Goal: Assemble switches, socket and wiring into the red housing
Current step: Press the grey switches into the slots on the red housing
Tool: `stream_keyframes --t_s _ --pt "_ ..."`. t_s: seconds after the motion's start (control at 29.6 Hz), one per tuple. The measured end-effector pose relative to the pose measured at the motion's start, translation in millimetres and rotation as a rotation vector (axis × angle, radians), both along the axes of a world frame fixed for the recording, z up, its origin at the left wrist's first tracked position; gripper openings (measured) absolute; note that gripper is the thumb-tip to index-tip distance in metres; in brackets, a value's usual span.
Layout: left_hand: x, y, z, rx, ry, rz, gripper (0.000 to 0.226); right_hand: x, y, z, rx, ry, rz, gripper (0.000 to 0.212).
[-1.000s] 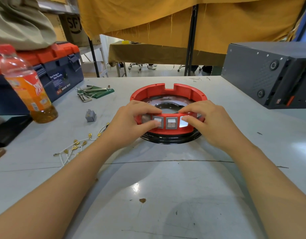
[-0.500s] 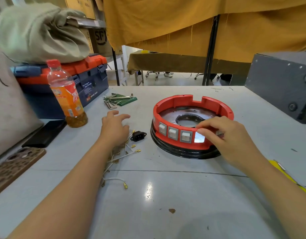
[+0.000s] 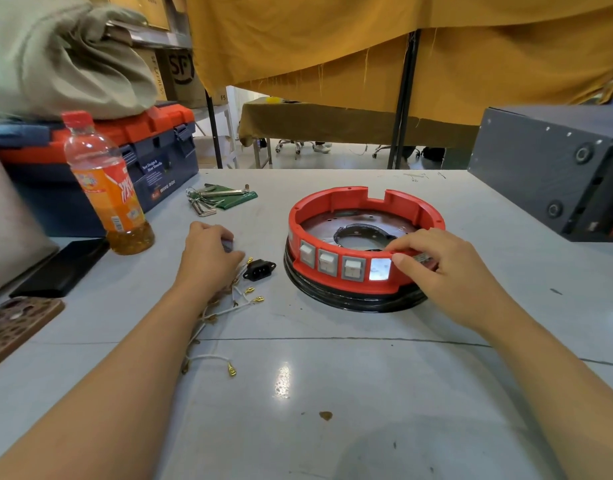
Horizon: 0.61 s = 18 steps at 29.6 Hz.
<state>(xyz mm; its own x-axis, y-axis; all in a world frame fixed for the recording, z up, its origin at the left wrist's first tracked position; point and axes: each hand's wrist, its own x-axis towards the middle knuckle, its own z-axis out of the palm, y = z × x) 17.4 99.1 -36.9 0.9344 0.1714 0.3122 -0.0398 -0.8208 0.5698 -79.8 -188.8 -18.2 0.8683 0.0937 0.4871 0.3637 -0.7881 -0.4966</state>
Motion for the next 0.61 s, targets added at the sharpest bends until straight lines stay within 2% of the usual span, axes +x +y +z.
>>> stream_keyframes --t_s 0.17,0.27,0.34,0.44,0.61 --pt "-7.2 -10.7 11.9 -0.283 -0.148 -0.108 0.024 0.6 -0.5 -0.4 0.011 -0.002 -0.003 0.015" --pt "-20.0 -20.3 21.5 -0.634 -0.044 -0.364 0.028 1.0 -0.4 -0.9 0.01 0.0 -0.002 0.016" --pt "-26.7 -25.0 26.5 -0.767 0.064 -0.571 0.038 1.1 -1.2 -1.1 0.01 0.005 -0.005 0.015" --pt "-32.9 -30.6 28.7 -0.882 0.175 -0.773 0.043 1.7 -2.1 -2.1 0.006 0.012 -0.012 0.016" --pt "-34.2 -32.2 27.1 -0.936 0.191 -0.812 0.043 3.1 -2.5 -3.9 0.002 0.014 -0.02 0.018"
